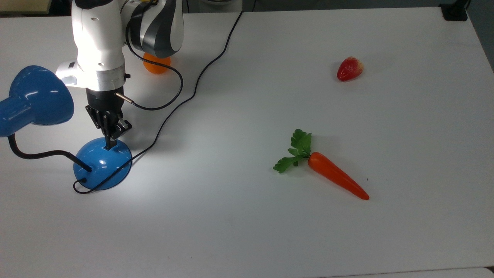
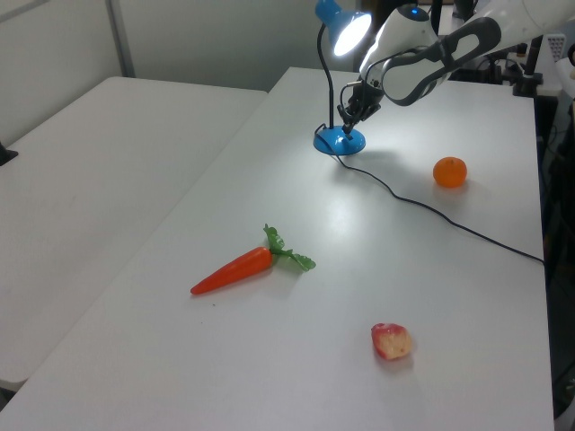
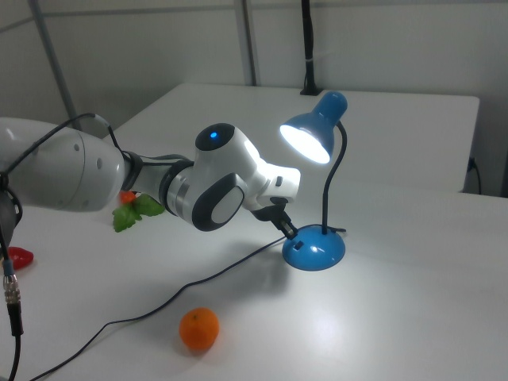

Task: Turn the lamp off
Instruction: 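Press down on the lamp base switch with the closed gripper fingers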

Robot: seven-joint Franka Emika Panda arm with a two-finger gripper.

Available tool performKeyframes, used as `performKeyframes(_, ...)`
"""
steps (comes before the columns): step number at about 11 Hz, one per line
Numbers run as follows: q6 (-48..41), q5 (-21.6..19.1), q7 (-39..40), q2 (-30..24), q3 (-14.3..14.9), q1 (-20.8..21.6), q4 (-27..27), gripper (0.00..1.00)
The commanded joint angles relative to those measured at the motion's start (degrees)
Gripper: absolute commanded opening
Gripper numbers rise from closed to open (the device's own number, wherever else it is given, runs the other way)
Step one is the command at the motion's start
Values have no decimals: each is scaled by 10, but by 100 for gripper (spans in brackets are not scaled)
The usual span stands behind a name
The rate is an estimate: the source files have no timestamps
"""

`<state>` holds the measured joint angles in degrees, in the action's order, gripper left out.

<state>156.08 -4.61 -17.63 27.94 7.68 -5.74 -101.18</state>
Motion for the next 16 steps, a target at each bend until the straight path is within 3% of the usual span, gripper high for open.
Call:
performKeyframes(1,10,17,-16,11,4,6,6,0)
performKeyframes(16,6,14,-14,13,10,-4,4,0)
